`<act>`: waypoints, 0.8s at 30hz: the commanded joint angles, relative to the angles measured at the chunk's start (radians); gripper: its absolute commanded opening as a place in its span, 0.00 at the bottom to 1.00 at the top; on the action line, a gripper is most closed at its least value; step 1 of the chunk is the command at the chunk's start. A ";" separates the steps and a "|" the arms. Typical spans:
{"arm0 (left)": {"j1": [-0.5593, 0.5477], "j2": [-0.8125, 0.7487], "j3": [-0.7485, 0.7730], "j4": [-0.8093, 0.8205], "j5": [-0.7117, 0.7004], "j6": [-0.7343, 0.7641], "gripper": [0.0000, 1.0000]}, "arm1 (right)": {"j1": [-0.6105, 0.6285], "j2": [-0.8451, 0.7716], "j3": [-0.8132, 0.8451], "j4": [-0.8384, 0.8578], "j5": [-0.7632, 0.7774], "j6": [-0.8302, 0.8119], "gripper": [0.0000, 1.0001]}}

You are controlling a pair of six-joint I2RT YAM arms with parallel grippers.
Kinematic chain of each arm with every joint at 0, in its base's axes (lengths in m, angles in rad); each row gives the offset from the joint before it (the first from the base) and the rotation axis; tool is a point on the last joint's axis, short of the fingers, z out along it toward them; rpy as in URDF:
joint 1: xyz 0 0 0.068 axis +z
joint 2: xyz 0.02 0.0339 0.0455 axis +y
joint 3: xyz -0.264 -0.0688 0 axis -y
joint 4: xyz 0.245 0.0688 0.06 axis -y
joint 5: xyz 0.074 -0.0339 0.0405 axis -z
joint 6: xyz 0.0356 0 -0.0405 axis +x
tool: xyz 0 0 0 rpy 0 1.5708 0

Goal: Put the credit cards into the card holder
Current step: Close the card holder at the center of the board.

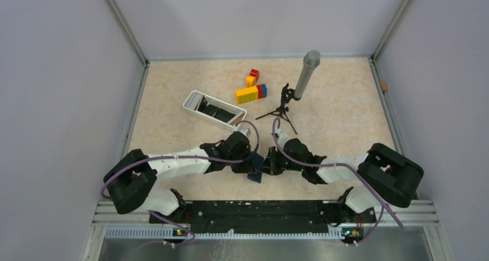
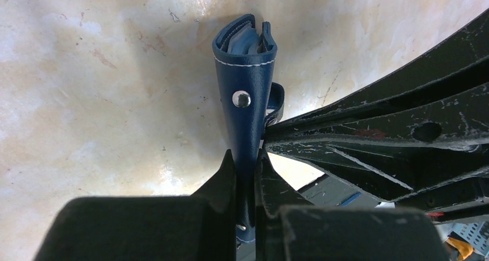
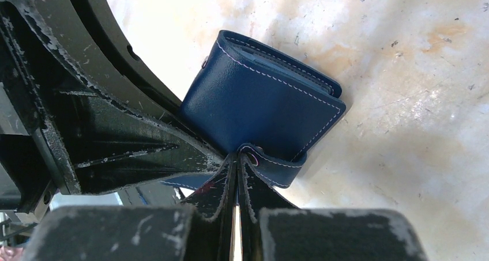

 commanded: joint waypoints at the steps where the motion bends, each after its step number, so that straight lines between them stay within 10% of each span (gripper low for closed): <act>1: -0.011 0.033 -0.007 -0.055 0.016 0.028 0.00 | -0.013 0.017 0.036 0.031 0.048 -0.013 0.00; 24: 0.003 0.029 -0.046 -0.007 0.020 0.012 0.00 | -0.069 0.138 -0.128 0.200 0.033 0.100 0.00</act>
